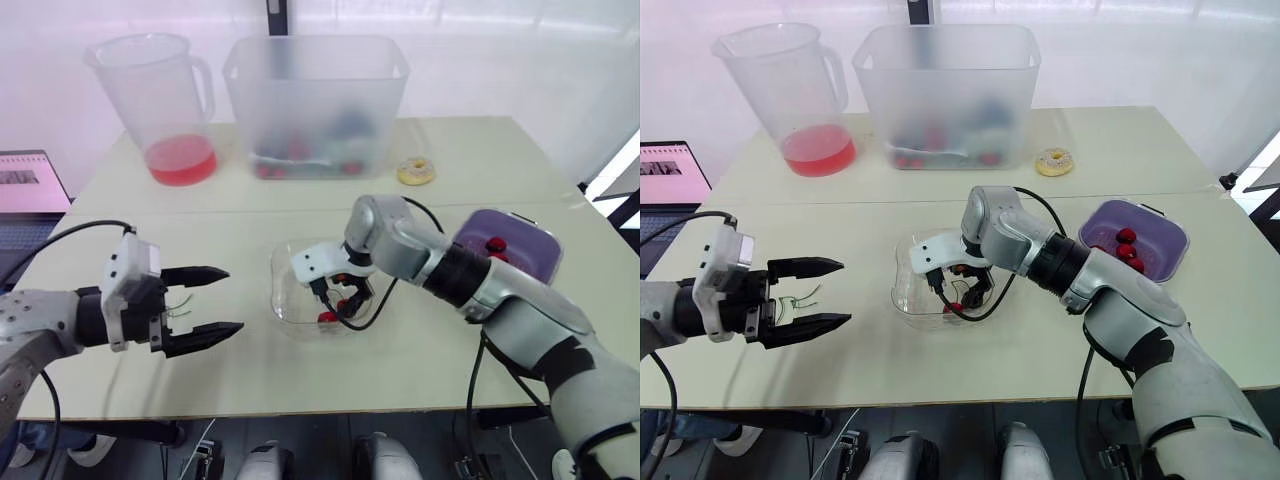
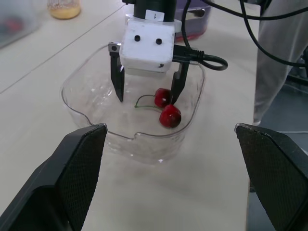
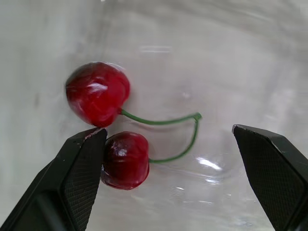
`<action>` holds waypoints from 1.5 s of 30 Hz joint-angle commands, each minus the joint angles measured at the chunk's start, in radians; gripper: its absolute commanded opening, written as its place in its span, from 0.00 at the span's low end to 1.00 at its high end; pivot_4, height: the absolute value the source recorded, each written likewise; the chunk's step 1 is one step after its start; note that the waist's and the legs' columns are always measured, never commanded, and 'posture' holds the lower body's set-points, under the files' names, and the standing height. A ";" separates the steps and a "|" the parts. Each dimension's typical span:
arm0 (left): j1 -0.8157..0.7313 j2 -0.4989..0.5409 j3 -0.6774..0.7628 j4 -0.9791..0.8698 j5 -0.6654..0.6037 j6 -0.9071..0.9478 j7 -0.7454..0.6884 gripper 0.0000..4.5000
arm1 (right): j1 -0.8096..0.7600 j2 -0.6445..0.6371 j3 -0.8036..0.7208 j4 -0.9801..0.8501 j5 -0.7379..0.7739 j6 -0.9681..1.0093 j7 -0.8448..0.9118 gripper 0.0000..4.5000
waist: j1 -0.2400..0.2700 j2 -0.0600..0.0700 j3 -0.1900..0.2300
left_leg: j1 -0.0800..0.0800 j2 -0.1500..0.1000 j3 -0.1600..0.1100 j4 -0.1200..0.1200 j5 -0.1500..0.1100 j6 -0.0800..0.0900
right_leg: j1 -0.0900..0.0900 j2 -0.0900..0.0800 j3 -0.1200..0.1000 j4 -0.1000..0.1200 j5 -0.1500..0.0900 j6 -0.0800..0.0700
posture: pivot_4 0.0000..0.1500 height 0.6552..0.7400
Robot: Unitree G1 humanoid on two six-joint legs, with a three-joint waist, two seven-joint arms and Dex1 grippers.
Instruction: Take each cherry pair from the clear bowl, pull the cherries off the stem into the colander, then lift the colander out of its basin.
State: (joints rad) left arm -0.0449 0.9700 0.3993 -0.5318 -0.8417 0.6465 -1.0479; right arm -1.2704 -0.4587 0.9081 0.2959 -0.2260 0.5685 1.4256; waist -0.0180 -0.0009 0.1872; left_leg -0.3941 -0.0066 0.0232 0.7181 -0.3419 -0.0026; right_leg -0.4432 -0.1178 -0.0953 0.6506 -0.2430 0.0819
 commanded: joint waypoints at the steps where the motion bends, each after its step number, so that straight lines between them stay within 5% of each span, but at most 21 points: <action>1: -0.014 0.001 -0.004 -0.015 -0.018 0.001 0.002 1.00 | -0.026 0.004 -0.073 -0.020 -0.010 -0.015 0.005 1.00 | 0.000 0.000 0.000 | 0.000 0.000 0.000 0.000 0.000 0.000 | 0.000 0.000 0.000 0.000 0.000 0.000 | 1.00 0.39; 17: -0.074 0.002 -0.059 0.008 -0.014 0.003 0.001 1.00 | 0.023 -0.051 -0.089 -0.162 -0.027 0.235 0.106 1.00 | 0.002 0.000 0.000 | 0.000 0.000 0.000 0.000 0.000 0.000 | 0.000 0.000 0.000 0.000 0.000 0.000 | 1.00 0.39; 21: -0.094 0.008 -0.065 0.024 -0.008 0.001 -0.003 1.00 | 0.046 -0.044 -0.059 -0.144 -0.058 0.224 0.077 0.75 | 0.001 0.000 0.000 | 0.000 0.000 0.000 0.000 0.000 0.000 | 0.000 0.000 0.000 0.000 0.000 0.000 | 1.00 0.39; 34: -0.094 0.000 -0.072 0.034 0.003 -0.008 -0.011 1.00 | 0.071 -0.043 -0.020 -0.165 -0.057 0.283 0.103 0.75 | 0.002 0.000 0.000 | 0.000 0.000 0.000 0.000 0.000 0.000 | 0.000 0.000 0.000 0.000 0.000 0.000 | 1.00 0.39; 37: -0.093 -0.002 -0.073 0.036 0.004 -0.011 -0.013 1.00 | 0.069 -0.042 -0.022 -0.164 -0.057 0.284 0.100 0.57 | 0.002 0.000 0.000 | 0.000 0.000 0.000 0.000 0.000 0.000 | 0.000 0.000 0.000 0.000 0.000 0.000 | 1.00 0.39; 40: -0.093 -0.005 -0.075 0.039 0.007 -0.013 -0.015 1.00 | 0.063 -0.040 -0.028 -0.164 -0.056 0.275 0.097 0.27 | 0.002 0.000 0.000 | 0.000 0.000 0.000 0.000 0.000 0.000 | 0.001 0.000 0.000 0.000 0.000 0.000 | 1.00 0.39; 45: -0.096 -0.013 -0.071 0.047 0.001 -0.007 -0.011 1.00 | 0.040 -0.066 -0.067 -0.199 -0.043 0.213 0.106 0.27 | 0.002 0.000 0.000 | 0.000 0.000 0.000 0.000 0.000 0.000 | 0.001 0.000 0.000 0.000 0.000 0.000 | 1.00 0.39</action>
State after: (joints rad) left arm -0.1320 0.9575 0.3249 -0.4816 -0.8359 0.6476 -1.0607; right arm -1.1933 -0.5081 0.8856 0.1397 -0.2706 0.8076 1.5219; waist -0.0157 -0.0011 0.1871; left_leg -0.3940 -0.0066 0.0231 0.7185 -0.3419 -0.0026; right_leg -0.4427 -0.1176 -0.0955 0.6506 -0.2430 0.0819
